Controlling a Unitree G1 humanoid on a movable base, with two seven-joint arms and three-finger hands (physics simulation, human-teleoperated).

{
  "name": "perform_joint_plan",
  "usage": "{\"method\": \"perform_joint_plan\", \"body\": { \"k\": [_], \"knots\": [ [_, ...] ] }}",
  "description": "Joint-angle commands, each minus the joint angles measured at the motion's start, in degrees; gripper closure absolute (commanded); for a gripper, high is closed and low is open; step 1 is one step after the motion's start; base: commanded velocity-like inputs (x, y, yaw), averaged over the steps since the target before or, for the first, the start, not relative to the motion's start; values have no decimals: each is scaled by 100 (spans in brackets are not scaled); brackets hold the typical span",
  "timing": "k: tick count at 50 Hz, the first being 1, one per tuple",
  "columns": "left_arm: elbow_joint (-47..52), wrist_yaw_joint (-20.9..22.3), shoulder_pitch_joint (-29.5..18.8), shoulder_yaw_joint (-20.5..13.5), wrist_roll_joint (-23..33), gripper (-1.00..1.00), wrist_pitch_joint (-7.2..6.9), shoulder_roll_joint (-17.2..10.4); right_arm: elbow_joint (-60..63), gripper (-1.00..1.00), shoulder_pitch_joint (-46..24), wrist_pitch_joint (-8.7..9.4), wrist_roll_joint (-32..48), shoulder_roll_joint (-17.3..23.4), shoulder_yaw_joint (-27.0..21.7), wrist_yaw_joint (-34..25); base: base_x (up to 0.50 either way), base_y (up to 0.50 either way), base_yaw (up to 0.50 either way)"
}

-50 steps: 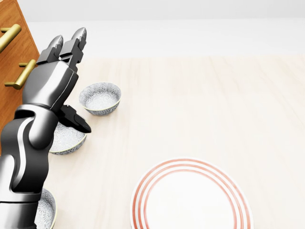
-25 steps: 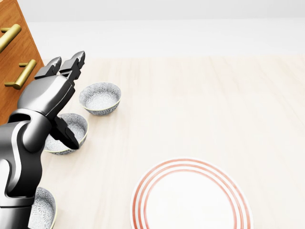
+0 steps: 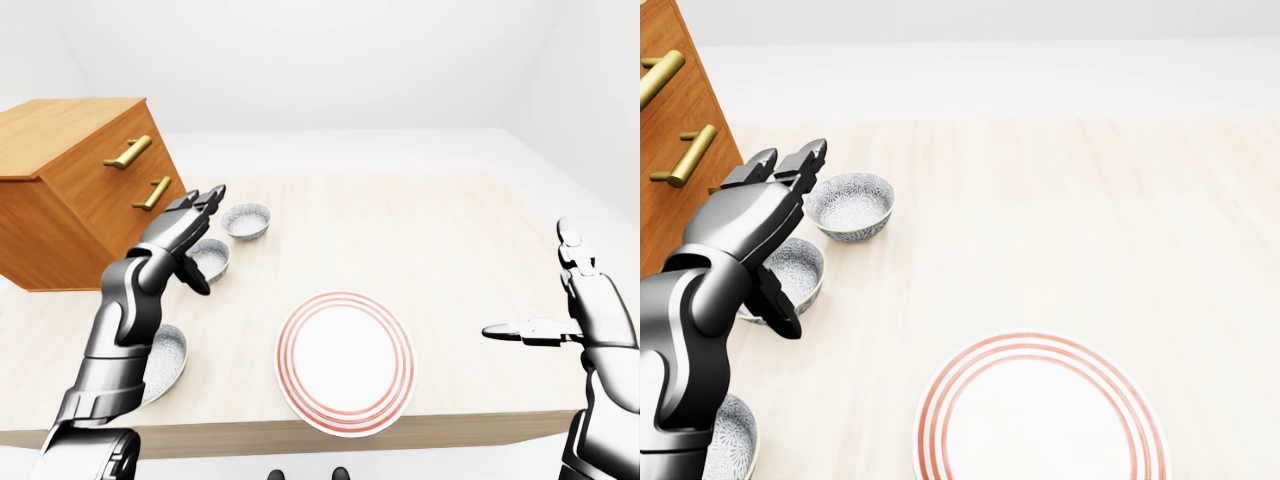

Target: Put the bowl in the middle on the plate.

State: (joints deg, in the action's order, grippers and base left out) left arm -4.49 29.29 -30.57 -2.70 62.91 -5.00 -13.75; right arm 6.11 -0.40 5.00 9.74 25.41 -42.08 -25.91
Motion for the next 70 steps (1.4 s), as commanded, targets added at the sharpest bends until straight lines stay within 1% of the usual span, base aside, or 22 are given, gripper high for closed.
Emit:
{"method": "perform_joint_plan", "body": {
  "k": [1,2,3,5,6,7,10,11,14,15,17,19,20,21,28,29,32,38,45,58,62,70],
  "knots": [
    [22,104,140,29,88,-100,0,53,-9,-100,3,0,13,-1,3,-4,0,0,0],
    [-207,-67,84,25,46,-100,0,72,-47,-100,-11,0,19,5,15,8,0,0,0],
    [-224,-79,79,26,41,-100,0,71,-51,-100,-12,0,18,6,16,9,0,0,0],
    [-195,-78,61,62,34,-100,0,96,-23,-100,-2,0,17,4,12,2,0,0,0],
    [-16,94,82,98,49,-100,0,123,-21,-100,-1,0,24,4,17,0,0,0,0],
    [-3,107,85,97,53,-100,0,128,-21,-100,-1,0,25,3,17,0,0,0,0],
    [0,110,85,93,57,-100,0,132,-21,-100,-2,0,26,3,16,-1,0,0,0],
    [-214,19,-79,104,158,-100,0,21,-50,-100,-1,0,24,-2,16,9,0,0,0],
    [-227,16,-96,92,202,-100,0,27,-41,-100,4,0,23,-3,16,8,0,0,0],
    [-352,-97,-100,139,263,-100,98,21,-54,-100,6,0,28,-7,21,15,0,0,0],
    [-414,-132,-112,157,304,-100,201,40,-24,-100,15,0,25,-10,13,7,0,0,0],
    [-418,-131,-113,147,315,-100,213,48,-21,-100,15,0,26,-11,12,5,0,0,0],
    [-443,-192,-114,195,473,-100,328,-23,49,-100,4,0,32,-3,14,-12,0,0,0],
    [-474,-224,-113,184,506,-100,392,-16,66,-100,2,0,36,-3,10,-21,0,0,0],
    [-332,-7,66,163,649,-100,421,74,-69,-100,1,0,38,-10,37,26,0,0,0],
    [-416,-135,32,169,748,-100,481,20,-70,-100,-2,0,39,-10,42,28,0,0,0],
    [-642,-277,-27,125,759,-100,542,-4,-92,-100,0,0,41,-8,47,35,0,0,0],
    [-864,-464,-50,117,819,-100,583,-53,-120,-100,-4,0,43,-7,61,46,0,0,0],
    [-997,-568,9,86,789,-100,573,-86,-50,-100,-12,0,41,5,51,19,0,0,0],
    [-1386,-779,-144,57,670,-100,436,-173,-75,-100,-38,0,61,22,57,15,0,0,0],
    [-1602,-916,-191,75,663,-100,443,-196,-101,-100,-45,0,54,33,70,23,0,0,0],
    [-1776,-981,-289,127,710,-100,447,-221,-73,-100,-52,0,69,42,76,7,0,0,0]
  ]
}}
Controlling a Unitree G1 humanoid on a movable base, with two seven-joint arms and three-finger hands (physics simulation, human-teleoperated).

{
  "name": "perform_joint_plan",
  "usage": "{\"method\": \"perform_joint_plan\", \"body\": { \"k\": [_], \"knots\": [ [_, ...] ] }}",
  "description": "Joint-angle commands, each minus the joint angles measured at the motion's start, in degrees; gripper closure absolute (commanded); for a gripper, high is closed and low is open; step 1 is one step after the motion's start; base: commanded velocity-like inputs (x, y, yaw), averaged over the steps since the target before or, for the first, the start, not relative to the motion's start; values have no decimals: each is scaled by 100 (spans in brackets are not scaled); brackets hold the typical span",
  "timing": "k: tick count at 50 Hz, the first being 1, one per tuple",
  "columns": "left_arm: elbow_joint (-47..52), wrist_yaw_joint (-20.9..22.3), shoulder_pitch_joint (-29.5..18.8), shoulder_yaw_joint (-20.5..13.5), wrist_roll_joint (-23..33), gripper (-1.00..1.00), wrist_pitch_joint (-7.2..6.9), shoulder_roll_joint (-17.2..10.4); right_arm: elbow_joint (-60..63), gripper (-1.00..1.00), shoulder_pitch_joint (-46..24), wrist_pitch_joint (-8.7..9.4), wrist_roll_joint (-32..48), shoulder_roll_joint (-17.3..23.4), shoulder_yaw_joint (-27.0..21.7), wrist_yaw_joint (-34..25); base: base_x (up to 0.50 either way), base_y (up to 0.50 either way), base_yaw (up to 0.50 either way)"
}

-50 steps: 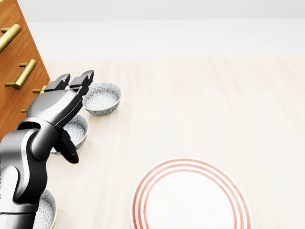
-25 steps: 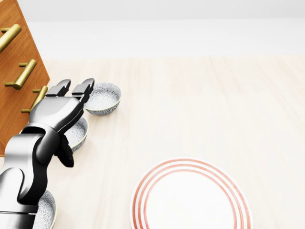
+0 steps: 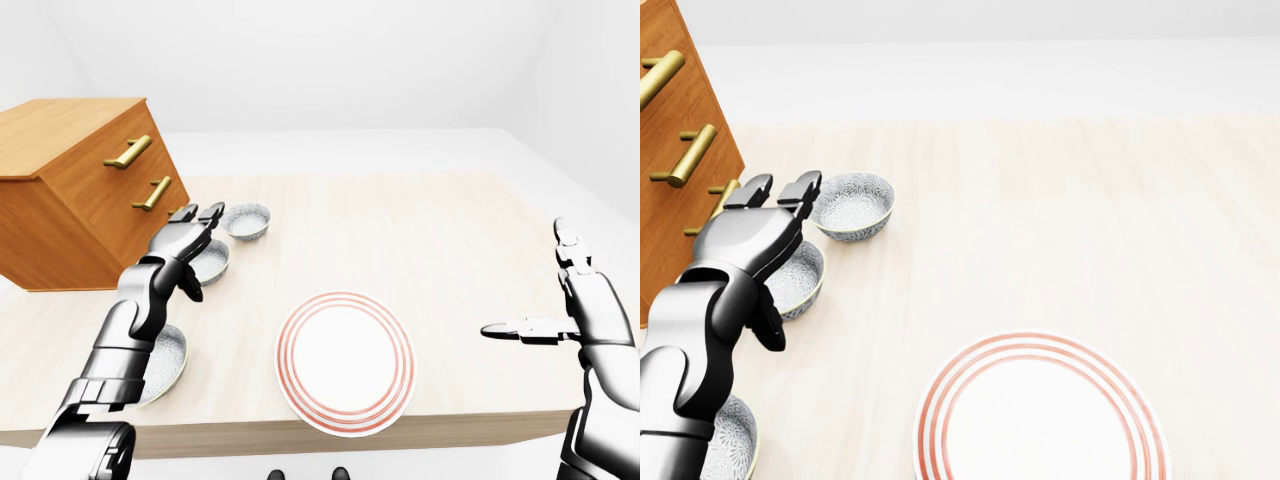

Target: Put the bowl in the middle on the plate.

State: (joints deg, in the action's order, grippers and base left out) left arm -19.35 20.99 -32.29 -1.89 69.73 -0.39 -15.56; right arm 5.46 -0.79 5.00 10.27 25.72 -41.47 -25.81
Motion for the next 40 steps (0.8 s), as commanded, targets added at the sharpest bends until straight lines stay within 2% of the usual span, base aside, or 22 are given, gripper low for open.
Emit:
{"method": "perform_joint_plan", "body": {
  "k": [1,10,26,40],
  "knots": [
    [-293,-157,-118,53,41,-100,-6,-37,-15,-100,-15,0,19,8,20,1,0,0,0],
    [-569,-462,-41,77,42,-100,91,-9,37,-100,8,0,33,-4,11,-13,0,0,0],
    [-747,-452,-94,147,182,-100,79,-54,-58,-100,4,0,33,-11,25,16,0,0,0],
    [-810,-571,-120,137,332,-100,126,-37,-5,-100,15,0,40,-18,2,-13,0,0,0]
  ]
}}
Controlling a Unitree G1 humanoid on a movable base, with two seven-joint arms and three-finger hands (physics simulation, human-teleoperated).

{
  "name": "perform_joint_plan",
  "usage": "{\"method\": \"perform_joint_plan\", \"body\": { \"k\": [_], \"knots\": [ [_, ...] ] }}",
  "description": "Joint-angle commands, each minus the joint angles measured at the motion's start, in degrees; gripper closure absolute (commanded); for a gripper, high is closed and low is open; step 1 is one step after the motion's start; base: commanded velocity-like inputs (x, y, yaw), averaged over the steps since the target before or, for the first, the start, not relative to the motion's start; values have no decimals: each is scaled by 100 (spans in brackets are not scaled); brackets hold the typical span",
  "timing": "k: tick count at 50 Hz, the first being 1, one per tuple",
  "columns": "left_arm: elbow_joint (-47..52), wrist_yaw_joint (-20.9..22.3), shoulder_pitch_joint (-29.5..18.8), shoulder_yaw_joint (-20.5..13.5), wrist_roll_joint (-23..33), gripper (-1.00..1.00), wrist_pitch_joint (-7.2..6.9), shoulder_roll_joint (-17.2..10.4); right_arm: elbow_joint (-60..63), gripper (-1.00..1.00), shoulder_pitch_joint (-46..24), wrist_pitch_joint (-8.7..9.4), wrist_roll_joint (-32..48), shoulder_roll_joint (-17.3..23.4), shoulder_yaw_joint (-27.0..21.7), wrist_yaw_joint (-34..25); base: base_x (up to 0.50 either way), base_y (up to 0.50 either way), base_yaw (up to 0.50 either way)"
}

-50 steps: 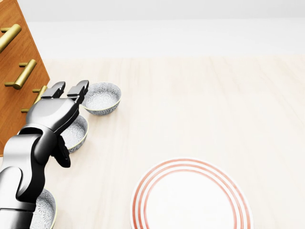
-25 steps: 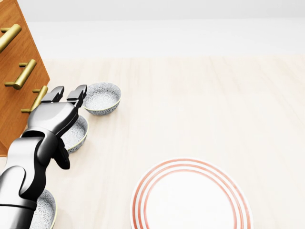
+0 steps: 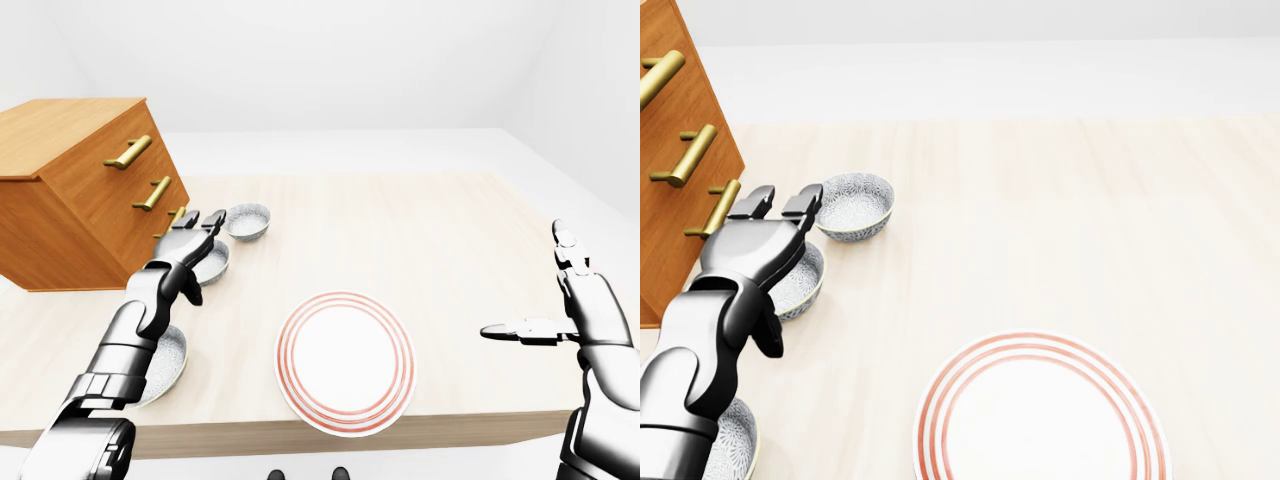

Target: Put the bowl in the middle on the plate.

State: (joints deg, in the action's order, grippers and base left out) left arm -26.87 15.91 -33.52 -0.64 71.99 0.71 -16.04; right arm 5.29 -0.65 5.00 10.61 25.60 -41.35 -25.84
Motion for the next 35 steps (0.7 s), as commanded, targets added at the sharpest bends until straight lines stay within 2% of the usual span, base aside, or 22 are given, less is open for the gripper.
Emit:
{"method": "perform_joint_plan", "body": {
  "k": [1,6,11,17,21,27,35],
  "knots": [
    [-263,-166,-72,-5,96,-100,13,0,39,-100,0,0,1,1,-20,-19,0,0,0],
    [-495,-307,-96,24,116,-100,21,-48,35,-100,-1,0,7,-2,-18,-18,0,0,0],
    [-405,-261,-9,6,135,-100,17,-112,3,-100,1,0,0,-3,-25,-2,0,0,0],
    [-601,-298,-171,-90,11,-100,-28,-165,-22,-100,-6,0,-3,4,-21,11,0,0,0],
    [-963,-479,-344,-104,-94,-100,-4,-305,-78,-100,-9,0,16,8,24,33,0,0,0],
    [-1672,-888,-528,-24,-188,-100,36,-320,-17,-100,-8,0,4,16,6,19,0,0,0],
    [-2177,-1126,-810,49,-284,-100,52,-370,25,-100,22,0,11,-15,-11,-4,0,0,0]
  ]
}}
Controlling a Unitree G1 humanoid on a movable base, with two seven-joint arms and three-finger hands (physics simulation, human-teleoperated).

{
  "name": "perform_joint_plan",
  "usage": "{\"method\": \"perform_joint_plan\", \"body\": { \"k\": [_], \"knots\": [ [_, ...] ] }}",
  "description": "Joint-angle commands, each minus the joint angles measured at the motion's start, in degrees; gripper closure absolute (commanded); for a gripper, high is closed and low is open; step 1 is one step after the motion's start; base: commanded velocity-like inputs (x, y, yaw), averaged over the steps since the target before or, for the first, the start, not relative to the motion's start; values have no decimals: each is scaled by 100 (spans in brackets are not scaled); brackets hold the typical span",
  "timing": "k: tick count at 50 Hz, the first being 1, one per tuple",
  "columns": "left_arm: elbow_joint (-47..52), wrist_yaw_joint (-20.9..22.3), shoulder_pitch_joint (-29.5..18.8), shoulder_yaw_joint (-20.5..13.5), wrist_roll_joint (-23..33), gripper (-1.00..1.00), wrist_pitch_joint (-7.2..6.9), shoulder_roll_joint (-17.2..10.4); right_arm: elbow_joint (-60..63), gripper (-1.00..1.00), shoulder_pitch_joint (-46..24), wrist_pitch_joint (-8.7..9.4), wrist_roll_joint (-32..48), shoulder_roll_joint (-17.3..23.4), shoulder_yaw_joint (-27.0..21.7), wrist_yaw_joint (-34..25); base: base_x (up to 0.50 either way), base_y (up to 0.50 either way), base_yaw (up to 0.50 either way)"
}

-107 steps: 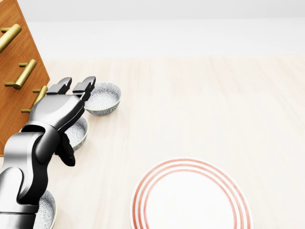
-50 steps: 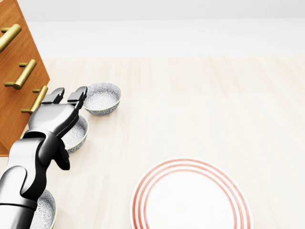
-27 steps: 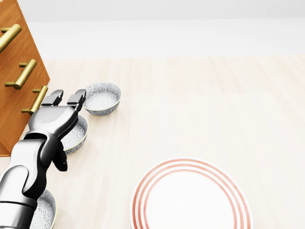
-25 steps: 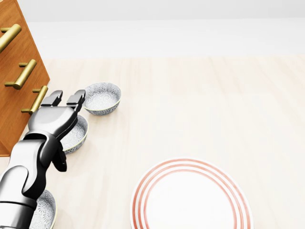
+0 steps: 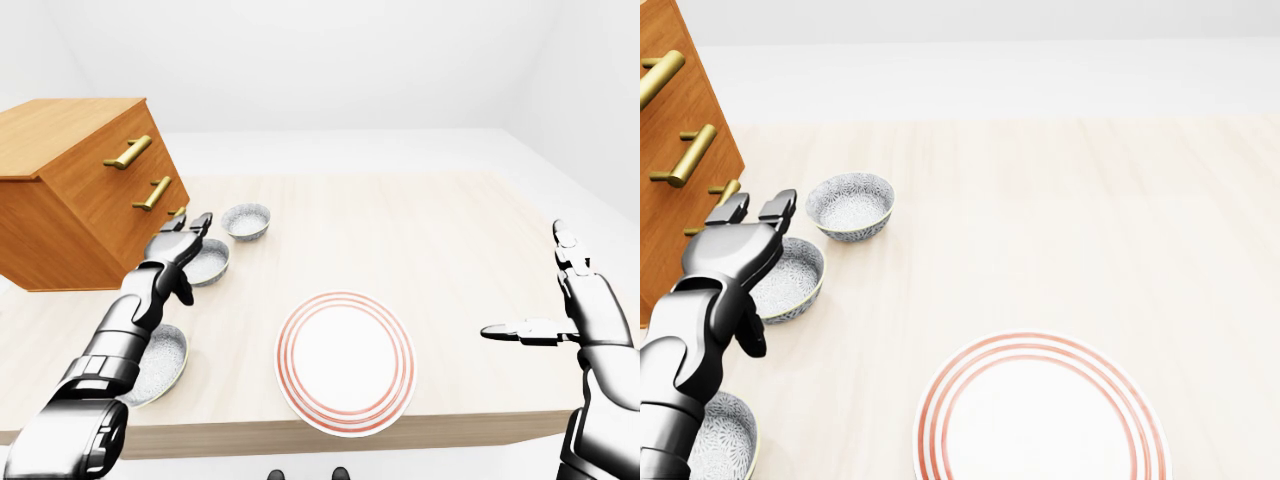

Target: Put the bowl in the middle on the plate.

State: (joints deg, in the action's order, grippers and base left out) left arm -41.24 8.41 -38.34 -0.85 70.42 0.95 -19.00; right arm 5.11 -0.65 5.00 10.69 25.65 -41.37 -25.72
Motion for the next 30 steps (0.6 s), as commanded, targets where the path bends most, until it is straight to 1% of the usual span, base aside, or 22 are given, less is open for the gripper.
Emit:
{"method": "perform_joint_plan", "body": {
  "k": [1,6,11,15,20,23,26,30],
  "knots": [
    [-841,-429,-375,90,-125,-100,39,-73,58,-100,24,0,6,-21,-11,-22,0,0,0],
    [-1079,-570,-453,157,-193,-100,68,-3,121,-100,20,0,12,-23,-28,-52,0,0,0],
    [-1536,-832,-582,231,-223,-100,146,27,31,-100,25,0,13,-36,-19,-24,0,0,0],
    [-1587,-869,-595,282,-186,-100,101,16,66,-100,42,0,13,-44,-27,-36,0,0,0],
    [-1648,-905,-615,288,-197,-100,138,9,37,-100,42,0,29,-46,-16,-27,0,0,0],
    [-1747,-964,-629,310,-190,-100,145,34,86,-100,47,0,25,-46,-29,-46,0,0,0],
    [-1969,-1113,-631,375,-164,-100,161,114,81,-100,44,0,31,-47,-34,-53,0,0,0],
    [-2009,-1151,-615,404,-160,-100,166,138,88,-100,44,0,34,-47,-31,-60,0,0,0]
  ]
}}
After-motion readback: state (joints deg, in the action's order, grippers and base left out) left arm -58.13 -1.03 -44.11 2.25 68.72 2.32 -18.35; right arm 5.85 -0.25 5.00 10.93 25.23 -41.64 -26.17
